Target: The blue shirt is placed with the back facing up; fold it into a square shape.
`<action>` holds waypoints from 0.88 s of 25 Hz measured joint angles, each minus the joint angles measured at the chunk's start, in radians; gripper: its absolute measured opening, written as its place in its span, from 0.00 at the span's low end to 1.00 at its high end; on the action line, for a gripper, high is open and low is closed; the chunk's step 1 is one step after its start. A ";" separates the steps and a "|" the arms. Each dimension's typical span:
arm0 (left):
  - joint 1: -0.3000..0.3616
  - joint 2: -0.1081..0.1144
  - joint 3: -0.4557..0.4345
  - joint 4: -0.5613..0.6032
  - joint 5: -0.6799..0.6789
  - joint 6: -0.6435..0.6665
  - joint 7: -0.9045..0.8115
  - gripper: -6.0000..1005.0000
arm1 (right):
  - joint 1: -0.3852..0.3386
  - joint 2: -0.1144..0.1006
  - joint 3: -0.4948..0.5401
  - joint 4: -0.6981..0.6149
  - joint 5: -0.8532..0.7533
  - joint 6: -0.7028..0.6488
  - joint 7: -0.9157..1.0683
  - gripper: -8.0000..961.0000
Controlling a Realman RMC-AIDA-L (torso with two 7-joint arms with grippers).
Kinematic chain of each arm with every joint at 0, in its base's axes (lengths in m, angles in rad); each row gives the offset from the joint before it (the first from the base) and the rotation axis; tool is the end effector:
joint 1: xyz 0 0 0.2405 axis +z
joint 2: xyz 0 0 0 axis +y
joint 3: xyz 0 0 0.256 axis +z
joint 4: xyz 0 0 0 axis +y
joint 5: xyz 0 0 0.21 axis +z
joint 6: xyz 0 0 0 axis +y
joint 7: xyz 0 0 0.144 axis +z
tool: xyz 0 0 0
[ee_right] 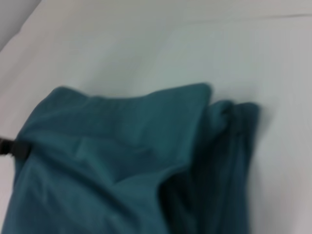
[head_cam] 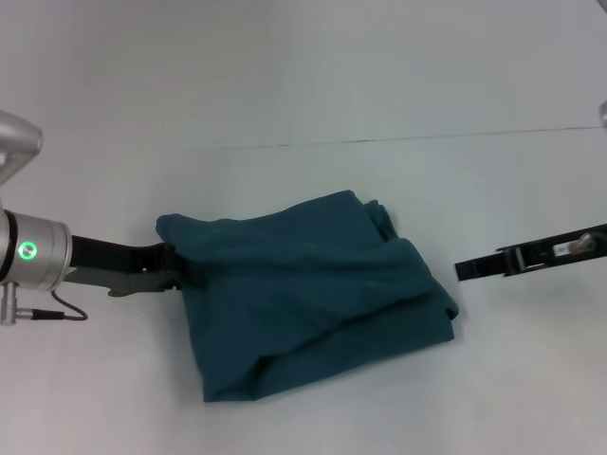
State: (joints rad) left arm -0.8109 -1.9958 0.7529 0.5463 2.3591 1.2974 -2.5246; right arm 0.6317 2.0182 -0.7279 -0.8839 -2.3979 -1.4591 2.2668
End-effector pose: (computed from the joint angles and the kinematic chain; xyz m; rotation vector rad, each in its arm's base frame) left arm -0.2424 0.4036 -0.0046 -2.2528 -1.8330 -0.2606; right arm 0.2703 0.3765 0.0471 -2.4016 1.4238 0.1870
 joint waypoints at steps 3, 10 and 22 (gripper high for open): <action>-0.008 0.007 -0.005 0.002 0.014 0.001 0.005 0.11 | -0.007 -0.014 0.053 0.000 0.002 0.007 0.002 0.31; -0.047 0.029 -0.006 0.047 0.140 0.010 0.012 0.11 | -0.028 -0.024 0.141 0.000 0.004 0.035 -0.009 0.56; -0.081 0.042 0.006 0.107 0.288 0.001 0.039 0.11 | -0.040 -0.017 0.133 0.012 -0.001 0.079 -0.019 0.89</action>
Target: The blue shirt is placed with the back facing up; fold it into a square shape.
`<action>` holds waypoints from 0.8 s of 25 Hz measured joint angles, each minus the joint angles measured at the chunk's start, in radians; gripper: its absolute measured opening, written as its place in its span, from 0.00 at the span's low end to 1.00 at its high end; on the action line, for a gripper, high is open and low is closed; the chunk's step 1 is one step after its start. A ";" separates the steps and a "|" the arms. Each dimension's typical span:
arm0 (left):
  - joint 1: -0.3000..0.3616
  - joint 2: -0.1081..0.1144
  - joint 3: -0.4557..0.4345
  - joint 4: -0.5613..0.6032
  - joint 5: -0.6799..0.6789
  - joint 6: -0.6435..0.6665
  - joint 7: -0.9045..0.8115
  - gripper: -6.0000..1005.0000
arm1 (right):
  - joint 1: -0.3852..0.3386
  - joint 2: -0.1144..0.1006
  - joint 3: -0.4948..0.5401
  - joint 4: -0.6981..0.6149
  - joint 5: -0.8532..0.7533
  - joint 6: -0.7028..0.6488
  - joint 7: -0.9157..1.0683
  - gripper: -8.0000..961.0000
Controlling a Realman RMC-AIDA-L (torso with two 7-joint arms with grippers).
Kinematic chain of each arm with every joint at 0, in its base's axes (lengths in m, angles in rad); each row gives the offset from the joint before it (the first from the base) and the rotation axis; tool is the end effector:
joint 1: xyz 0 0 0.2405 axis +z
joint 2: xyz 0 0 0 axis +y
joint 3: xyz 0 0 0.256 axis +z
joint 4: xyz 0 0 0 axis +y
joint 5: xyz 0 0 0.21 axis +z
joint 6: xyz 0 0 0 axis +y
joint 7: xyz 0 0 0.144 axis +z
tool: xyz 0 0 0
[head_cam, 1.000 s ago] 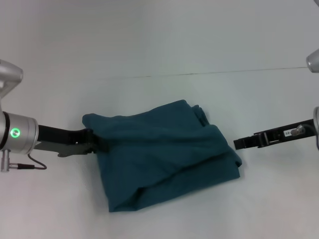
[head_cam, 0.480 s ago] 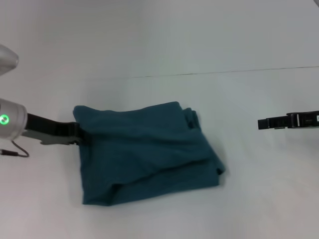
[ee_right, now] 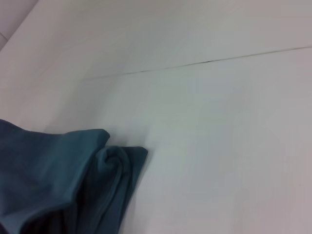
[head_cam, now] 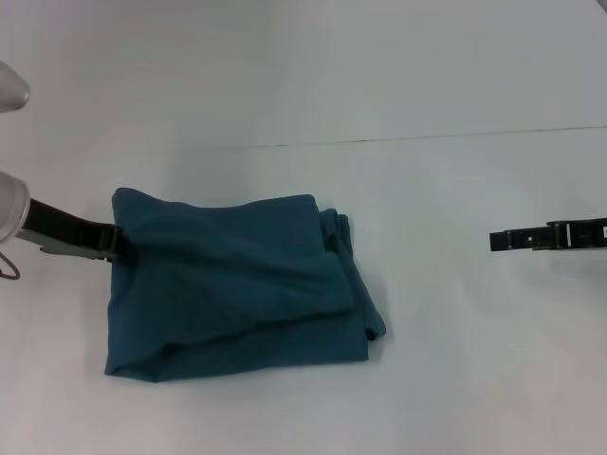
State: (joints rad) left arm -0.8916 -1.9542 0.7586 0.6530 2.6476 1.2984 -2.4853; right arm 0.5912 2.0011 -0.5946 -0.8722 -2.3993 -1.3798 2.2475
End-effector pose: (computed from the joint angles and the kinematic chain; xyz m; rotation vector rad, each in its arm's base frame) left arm -0.2399 0.4325 0.0376 -2.2805 -1.4665 0.0916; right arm 0.3030 0.3762 0.0745 -2.1952 1.4655 0.2974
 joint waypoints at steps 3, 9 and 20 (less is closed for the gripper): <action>-0.006 -0.005 0.009 0.004 -0.006 0.037 0.014 0.11 | 0.004 0.001 0.000 0.000 0.000 0.002 -0.001 0.96; -0.005 -0.020 0.020 0.056 0.001 0.104 0.014 0.11 | 0.013 0.000 0.000 -0.008 0.000 0.006 0.006 0.98; 0.133 -0.052 0.029 0.374 -0.049 0.151 0.034 0.57 | 0.035 -0.003 0.000 -0.011 0.006 0.006 0.007 0.98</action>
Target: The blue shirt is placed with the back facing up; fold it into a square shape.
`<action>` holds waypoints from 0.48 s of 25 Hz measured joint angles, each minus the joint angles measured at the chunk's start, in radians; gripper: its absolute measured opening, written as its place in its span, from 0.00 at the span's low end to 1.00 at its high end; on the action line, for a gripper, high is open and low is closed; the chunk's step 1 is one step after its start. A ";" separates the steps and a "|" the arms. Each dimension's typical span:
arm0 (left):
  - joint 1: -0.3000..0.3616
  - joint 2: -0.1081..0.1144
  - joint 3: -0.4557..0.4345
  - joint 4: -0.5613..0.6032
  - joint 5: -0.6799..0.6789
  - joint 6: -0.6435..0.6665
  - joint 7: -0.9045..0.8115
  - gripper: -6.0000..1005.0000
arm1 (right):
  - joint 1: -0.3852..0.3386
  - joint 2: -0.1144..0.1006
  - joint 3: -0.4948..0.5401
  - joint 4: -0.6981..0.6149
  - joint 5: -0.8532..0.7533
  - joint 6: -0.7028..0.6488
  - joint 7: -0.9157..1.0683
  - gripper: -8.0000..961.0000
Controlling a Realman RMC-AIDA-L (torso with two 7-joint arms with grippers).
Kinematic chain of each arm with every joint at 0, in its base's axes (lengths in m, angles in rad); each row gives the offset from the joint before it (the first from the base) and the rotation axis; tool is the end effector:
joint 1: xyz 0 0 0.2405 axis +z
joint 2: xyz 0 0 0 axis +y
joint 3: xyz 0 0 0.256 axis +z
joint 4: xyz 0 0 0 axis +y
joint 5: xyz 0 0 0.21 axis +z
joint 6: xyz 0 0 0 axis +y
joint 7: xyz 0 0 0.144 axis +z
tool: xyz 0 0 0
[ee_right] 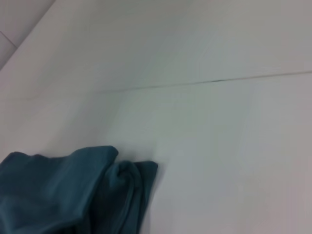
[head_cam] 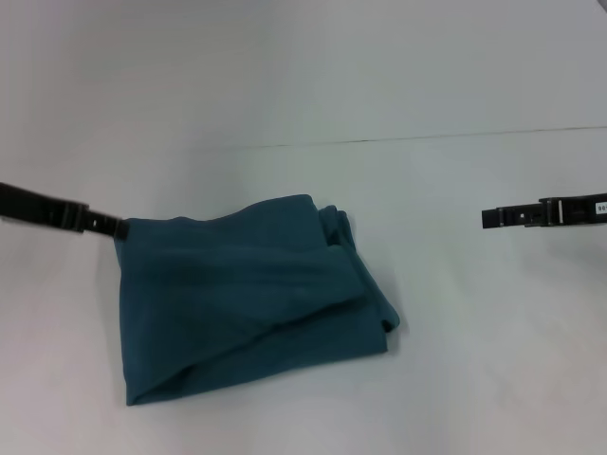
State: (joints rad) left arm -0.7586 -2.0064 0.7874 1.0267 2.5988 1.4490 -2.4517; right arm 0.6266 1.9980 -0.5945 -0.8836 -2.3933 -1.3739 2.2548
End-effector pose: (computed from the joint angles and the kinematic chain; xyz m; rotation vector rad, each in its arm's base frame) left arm -0.2274 0.4154 0.0752 -2.3068 -1.2882 0.0281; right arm 0.2884 0.3889 0.0790 -2.2087 1.4181 0.3186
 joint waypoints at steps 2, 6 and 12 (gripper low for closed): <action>0.046 -0.026 0.000 0.086 -0.081 -0.009 0.034 0.65 | 0.005 -0.001 0.001 0.000 0.003 0.002 -0.004 0.98; 0.127 -0.101 0.000 0.137 -0.239 -0.099 0.158 0.75 | 0.014 0.004 0.002 -0.009 0.018 0.013 -0.038 0.98; 0.202 -0.162 0.077 -0.018 -0.478 -0.322 0.405 0.87 | 0.019 0.009 0.000 -0.017 0.090 0.031 -0.101 0.98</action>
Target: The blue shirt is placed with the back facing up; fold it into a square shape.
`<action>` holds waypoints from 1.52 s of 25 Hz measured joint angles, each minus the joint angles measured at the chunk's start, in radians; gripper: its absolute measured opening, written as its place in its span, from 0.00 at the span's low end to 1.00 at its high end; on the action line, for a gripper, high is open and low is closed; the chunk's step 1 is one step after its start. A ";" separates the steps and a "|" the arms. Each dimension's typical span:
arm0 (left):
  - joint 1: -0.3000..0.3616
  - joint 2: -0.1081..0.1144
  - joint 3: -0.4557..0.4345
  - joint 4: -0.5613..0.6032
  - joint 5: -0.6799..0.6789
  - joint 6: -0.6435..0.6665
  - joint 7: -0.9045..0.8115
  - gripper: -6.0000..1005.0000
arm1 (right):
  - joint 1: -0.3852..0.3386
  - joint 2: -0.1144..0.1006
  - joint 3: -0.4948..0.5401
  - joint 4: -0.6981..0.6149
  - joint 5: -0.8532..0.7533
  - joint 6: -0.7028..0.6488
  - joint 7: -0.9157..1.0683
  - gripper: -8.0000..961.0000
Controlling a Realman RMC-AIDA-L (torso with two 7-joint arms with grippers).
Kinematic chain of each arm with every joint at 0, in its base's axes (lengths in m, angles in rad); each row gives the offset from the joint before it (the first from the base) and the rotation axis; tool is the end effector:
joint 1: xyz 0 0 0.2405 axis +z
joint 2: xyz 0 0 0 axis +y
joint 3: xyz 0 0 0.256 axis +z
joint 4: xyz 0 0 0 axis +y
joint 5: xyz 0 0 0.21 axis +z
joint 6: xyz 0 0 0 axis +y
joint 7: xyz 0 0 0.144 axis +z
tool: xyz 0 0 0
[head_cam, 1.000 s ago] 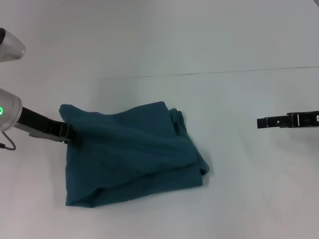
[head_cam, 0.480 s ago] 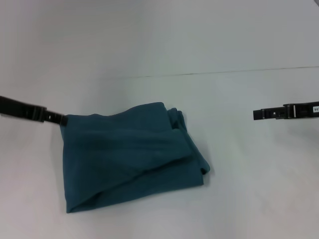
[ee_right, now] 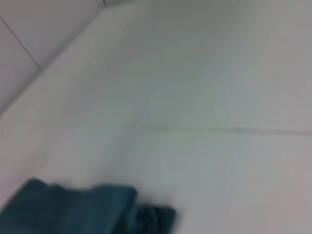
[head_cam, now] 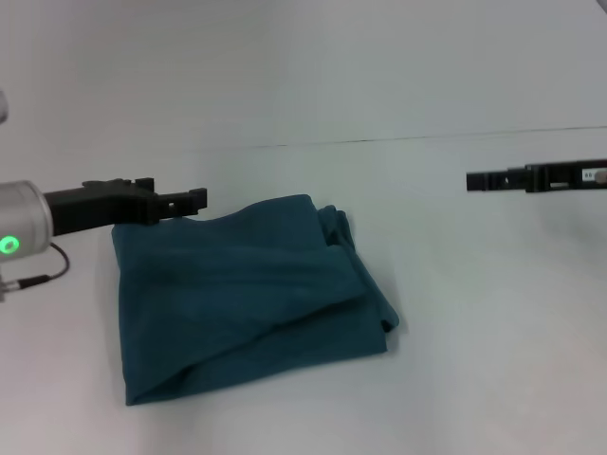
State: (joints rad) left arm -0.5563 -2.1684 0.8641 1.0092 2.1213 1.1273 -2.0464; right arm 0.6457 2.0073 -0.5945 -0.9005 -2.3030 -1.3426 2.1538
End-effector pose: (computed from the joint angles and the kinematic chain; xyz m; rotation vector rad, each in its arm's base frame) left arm -0.2258 0.3987 0.0170 -2.3177 -1.0220 -0.5025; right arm 0.2683 0.4028 0.0835 -2.2528 1.2463 0.4171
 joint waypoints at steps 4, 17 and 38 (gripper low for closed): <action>0.003 0.001 0.028 -0.143 -0.147 -0.180 0.130 0.93 | -0.011 0.002 -0.001 -0.016 0.077 -0.006 -0.026 0.97; 0.046 -0.008 0.159 -0.442 -0.808 -0.329 0.773 0.51 | -0.010 0.035 0.005 -0.013 0.125 0.030 -0.113 0.97; -0.014 -0.008 0.168 -0.837 -1.173 -0.239 1.259 0.00 | -0.044 0.052 0.019 -0.021 0.159 -0.057 -0.184 0.96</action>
State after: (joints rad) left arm -0.5706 -2.1767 1.0325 0.1719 0.9484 0.8887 -0.7879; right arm 0.6022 2.0592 -0.5755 -0.9220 -2.1443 -1.3998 1.9694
